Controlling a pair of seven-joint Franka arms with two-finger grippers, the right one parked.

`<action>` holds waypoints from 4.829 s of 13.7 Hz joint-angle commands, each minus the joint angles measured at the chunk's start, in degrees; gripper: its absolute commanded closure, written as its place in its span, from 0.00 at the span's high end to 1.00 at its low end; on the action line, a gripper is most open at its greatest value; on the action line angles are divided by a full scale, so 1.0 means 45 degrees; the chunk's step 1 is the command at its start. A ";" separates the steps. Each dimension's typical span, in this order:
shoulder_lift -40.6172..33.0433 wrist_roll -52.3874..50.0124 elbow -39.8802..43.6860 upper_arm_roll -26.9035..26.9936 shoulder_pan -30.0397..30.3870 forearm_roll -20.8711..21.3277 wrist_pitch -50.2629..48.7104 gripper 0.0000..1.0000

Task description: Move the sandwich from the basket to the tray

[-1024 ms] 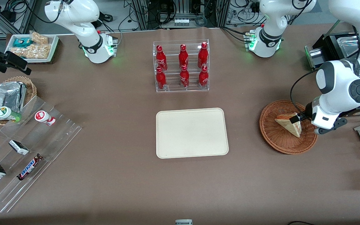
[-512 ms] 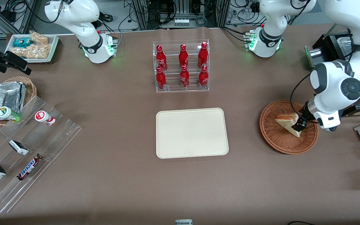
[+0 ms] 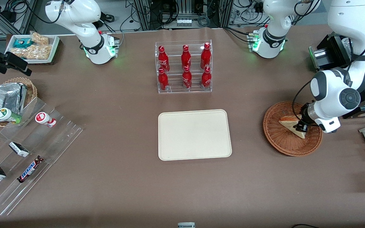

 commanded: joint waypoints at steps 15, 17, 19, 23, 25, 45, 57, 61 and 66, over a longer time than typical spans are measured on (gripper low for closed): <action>0.4938 0.1751 0.9103 -0.4416 -0.4670 0.0184 -0.3783 0.04; 0.5777 0.0993 0.9961 -0.4395 -0.5610 0.0922 -0.3782 0.04; 0.5995 0.0911 1.0063 -0.4396 -0.6256 0.1492 -0.3763 0.04; 0.6229 0.1670 1.0043 -0.4376 -0.6395 0.1571 -0.3782 0.05; 0.6366 0.1615 0.9966 -0.4395 -0.6376 0.2620 -0.3782 0.06; 0.2462 0.0302 0.9790 -0.4472 -0.4763 0.2607 -0.5774 1.00; -0.1247 0.9124 0.6664 -0.4396 0.0886 0.0754 -0.7547 1.00; -0.2691 1.2349 0.6762 -0.2704 0.0545 0.0204 -0.9208 1.00; -0.3594 1.4072 0.7442 -0.1332 0.0265 -0.0574 -1.1222 1.00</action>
